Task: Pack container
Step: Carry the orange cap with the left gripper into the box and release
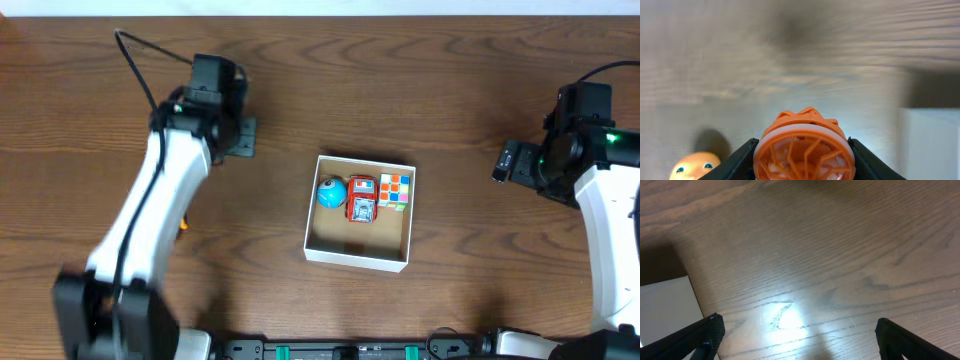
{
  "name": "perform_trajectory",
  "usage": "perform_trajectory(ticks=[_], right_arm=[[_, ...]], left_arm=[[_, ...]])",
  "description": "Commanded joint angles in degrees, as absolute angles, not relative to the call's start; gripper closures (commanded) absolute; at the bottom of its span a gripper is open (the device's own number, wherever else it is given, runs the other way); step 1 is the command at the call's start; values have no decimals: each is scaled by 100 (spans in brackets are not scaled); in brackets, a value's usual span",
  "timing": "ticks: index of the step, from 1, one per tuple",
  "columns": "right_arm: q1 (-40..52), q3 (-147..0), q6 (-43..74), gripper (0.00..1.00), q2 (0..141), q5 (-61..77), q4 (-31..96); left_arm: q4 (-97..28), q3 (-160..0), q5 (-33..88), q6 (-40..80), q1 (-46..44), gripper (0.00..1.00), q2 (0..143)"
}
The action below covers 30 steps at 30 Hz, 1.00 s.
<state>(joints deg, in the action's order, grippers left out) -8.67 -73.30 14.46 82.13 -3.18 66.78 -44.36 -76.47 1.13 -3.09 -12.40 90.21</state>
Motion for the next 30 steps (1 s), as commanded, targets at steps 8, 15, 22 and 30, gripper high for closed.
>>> perform_trajectory(ticks=[8,15,22,30], right_arm=[[-899,-7293,1361,1,8252,-226,6687],[-899,-7166,1361,1,8252,-226,6661],[-897,-7146,1361,1,8252,-222,6641],[-899,-7146,1358,1,8252,-204,6641]], left_arm=[[-4582,-7717,110,-1402,-3441,73,8241],[-4567,-7717,156,-1732,-4604,79,8578],[-4429,-7717,458,-1800,-5207,79,9008],[-4383,-7717,574,-1798,-5312,80,9609]])
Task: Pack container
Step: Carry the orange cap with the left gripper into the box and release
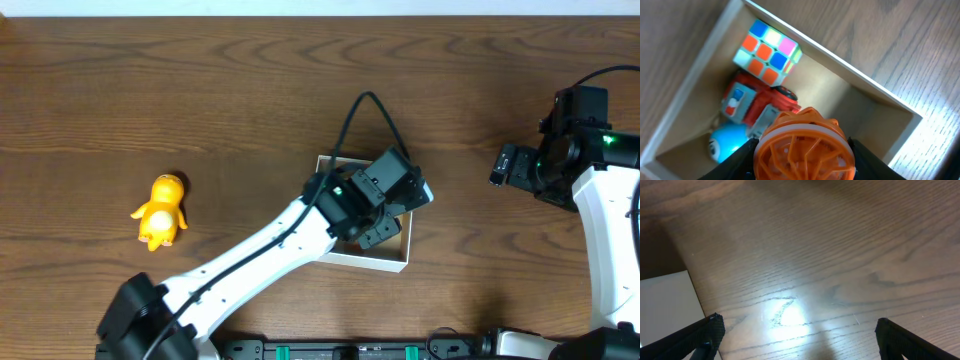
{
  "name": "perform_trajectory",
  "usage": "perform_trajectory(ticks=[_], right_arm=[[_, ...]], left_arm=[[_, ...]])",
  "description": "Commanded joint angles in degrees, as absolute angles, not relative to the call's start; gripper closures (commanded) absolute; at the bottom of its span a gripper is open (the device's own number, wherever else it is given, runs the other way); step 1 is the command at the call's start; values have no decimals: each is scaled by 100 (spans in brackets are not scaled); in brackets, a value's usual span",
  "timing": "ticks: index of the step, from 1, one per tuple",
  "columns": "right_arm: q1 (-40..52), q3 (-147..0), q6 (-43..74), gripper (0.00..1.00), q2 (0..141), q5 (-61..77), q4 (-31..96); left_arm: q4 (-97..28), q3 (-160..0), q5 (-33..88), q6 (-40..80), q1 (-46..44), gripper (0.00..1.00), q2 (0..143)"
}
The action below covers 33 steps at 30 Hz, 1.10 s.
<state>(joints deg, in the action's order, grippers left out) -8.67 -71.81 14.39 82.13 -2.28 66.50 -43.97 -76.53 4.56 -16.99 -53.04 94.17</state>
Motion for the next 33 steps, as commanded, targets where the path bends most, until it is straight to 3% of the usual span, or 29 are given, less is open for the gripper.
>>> perform_trajectory(ticks=[1,18,21,24,26,33], right_arm=[[-899,-7146,1358,1,8252,-204,6641],[-899,-7146,1339,1,8252,-207,6643],[-899,-7146,1337,1,8252,-207,6641],[-899,-7146,1337,1,8252,-207,6641],[-899,-7146,1337,1,8252,-207,6641],[-899,-7146,1319,1,8252,-204,6646]], left_arm=[[-4379,-7717,615,-1798,-5312,80,9679],[-4344,-7710,1201,-1774,-5474,78,10300],[-4346,-7710,1201,-1774,-5472,49,10300],[-4346,-7710,1201,-1774,-5472,47,10300],[-4346,-7710,1199,-1776,-5472,37,10300],[-4348,-7710,1194,-1776,-5472,23,10298]])
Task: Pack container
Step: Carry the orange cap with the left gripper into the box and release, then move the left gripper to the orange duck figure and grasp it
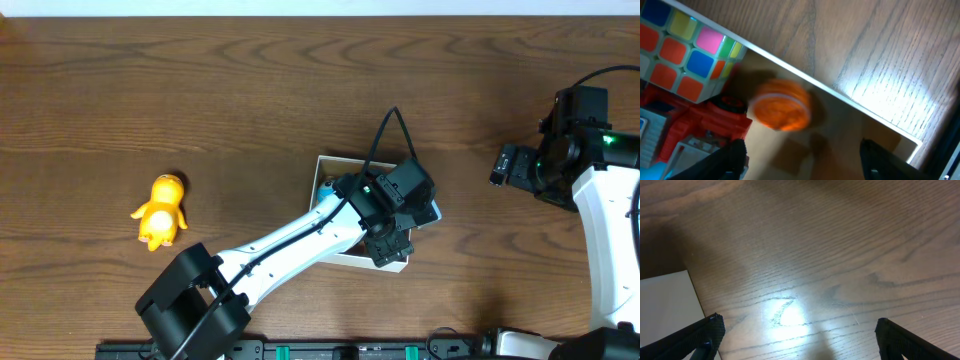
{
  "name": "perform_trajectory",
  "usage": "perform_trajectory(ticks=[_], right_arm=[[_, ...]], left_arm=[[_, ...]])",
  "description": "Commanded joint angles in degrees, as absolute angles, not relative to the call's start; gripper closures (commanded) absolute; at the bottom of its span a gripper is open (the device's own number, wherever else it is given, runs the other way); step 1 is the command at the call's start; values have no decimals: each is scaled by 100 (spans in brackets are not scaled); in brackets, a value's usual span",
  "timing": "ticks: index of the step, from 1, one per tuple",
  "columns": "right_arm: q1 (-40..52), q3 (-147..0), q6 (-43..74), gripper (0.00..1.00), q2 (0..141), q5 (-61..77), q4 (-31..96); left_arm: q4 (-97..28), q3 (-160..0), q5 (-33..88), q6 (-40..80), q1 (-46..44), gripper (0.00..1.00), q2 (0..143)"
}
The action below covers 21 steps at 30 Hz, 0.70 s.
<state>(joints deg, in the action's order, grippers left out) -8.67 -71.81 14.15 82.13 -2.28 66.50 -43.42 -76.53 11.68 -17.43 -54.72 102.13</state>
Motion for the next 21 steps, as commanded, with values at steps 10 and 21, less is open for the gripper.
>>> perform_trajectory(ticks=[10,21], right_arm=[[-899,-7146,1319,1,8252,-207,6641],[-897,-7146,1317,1,8252,-141,6635]], left_arm=[[-4976,-7988,-248,-1664,-5395,10,9386],[-5669,-7990,-1122,-119,-2915,2,7341]])
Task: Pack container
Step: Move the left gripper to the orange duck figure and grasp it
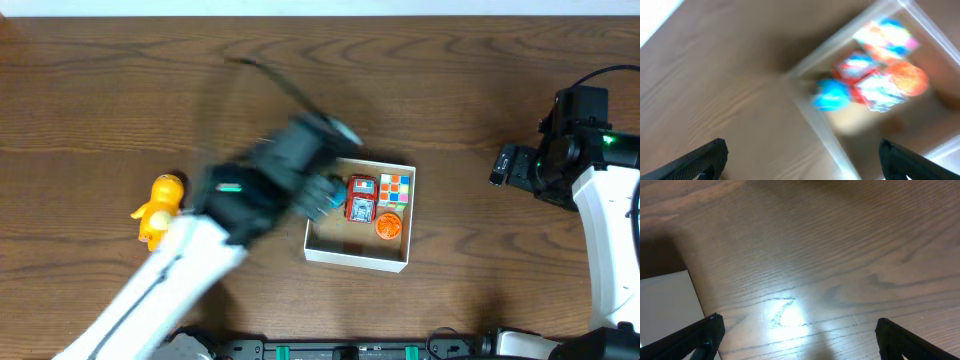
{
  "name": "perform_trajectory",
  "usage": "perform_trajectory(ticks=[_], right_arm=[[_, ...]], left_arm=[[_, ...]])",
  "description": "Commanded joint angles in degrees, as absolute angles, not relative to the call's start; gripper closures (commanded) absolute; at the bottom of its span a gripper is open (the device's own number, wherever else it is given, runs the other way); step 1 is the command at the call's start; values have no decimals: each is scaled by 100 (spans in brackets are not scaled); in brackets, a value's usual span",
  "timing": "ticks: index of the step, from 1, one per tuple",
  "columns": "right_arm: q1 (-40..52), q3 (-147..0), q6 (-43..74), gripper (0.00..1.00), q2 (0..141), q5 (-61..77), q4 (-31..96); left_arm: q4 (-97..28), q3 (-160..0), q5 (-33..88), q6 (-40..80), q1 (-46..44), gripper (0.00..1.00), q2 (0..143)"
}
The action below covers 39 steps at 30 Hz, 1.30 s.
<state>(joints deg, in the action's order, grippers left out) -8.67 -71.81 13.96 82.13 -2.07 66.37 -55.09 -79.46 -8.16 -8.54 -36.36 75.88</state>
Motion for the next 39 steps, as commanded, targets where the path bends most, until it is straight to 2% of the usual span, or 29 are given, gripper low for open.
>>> perform_trajectory(ticks=[1,8,15,25,36,39], right_arm=[[-897,-7146,1317,1,8252,-141,6635],[-897,-7146,1317,1,8252,-99,6635],[-899,-7146,1317,1,8252,-99,6632],[-899,-7146,1315,1,8252,-102,6622],[-899,-7146,1317,1,8252,-99,6611],[-899,-7146,1317,1,8252,-99,6611]], left_arm=[[-5763,-7983,-1122,14,-2486,2,7242],[-5977,-7664,-902,-185,-38,2,7363],[-5642,-7258,-620,-145,1256,2,8211],[-4589,-6294,-620,-191,1542,2,9358],[-3776,-5341,-615,-191,1542,0,9437],[-3782,-5334,-615,-187,1542,5,9437]])
